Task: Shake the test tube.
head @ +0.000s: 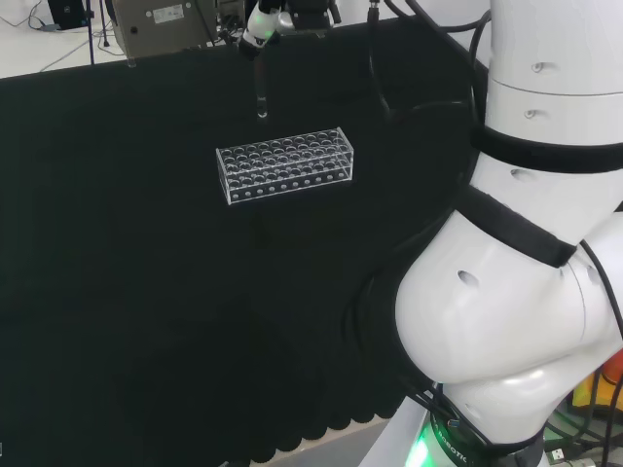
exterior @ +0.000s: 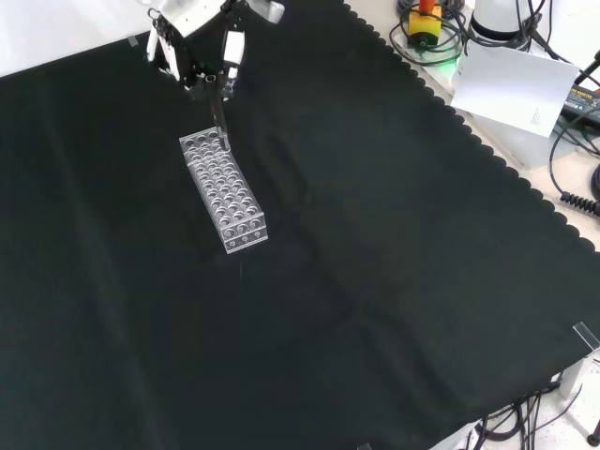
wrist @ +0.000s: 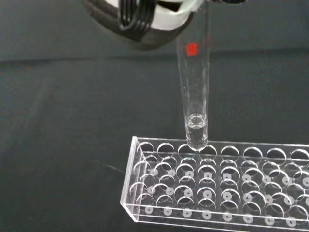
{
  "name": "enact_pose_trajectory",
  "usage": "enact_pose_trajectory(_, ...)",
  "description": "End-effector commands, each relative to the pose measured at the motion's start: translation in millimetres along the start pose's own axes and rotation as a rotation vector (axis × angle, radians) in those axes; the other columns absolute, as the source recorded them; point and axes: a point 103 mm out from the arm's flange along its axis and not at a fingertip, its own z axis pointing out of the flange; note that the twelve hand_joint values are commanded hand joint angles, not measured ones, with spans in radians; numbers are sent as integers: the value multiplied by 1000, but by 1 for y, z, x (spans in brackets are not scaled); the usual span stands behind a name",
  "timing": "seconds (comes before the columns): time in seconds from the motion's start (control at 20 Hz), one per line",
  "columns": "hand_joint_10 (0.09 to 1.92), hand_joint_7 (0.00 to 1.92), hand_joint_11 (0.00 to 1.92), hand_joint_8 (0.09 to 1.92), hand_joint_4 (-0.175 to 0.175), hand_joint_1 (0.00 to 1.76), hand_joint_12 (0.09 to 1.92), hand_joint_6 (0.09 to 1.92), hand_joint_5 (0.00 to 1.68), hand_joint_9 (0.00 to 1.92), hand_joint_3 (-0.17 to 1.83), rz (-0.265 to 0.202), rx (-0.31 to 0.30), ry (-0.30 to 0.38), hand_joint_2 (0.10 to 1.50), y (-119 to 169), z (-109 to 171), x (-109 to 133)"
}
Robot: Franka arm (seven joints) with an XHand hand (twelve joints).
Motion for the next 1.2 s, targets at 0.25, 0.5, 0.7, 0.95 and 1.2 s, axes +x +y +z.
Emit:
enact_pose_trajectory(0.25,521,1766,727,407,-175,1417,1240,551,1201,1299,-1,-3,-30,25,974,-24,-18,3)
enact_pose_trajectory(0.5,520,1768,727,405,-175,1417,1240,548,1202,1300,-1,-29,-45,41,974,-31,-22,22)
enact_pose_trajectory(0.7,518,1769,727,403,-175,1417,1240,547,1203,1301,-1,-86,-48,40,973,-32,-23,53)
enact_pose_trajectory(0.95,517,1770,727,401,-175,1417,1240,544,1204,1302,-1,-155,-54,46,973,-34,-24,90)
enact_pose_trajectory(1.2,516,1770,728,399,-175,1417,1240,542,1205,1303,-1,-148,-58,38,973,-34,-26,94)
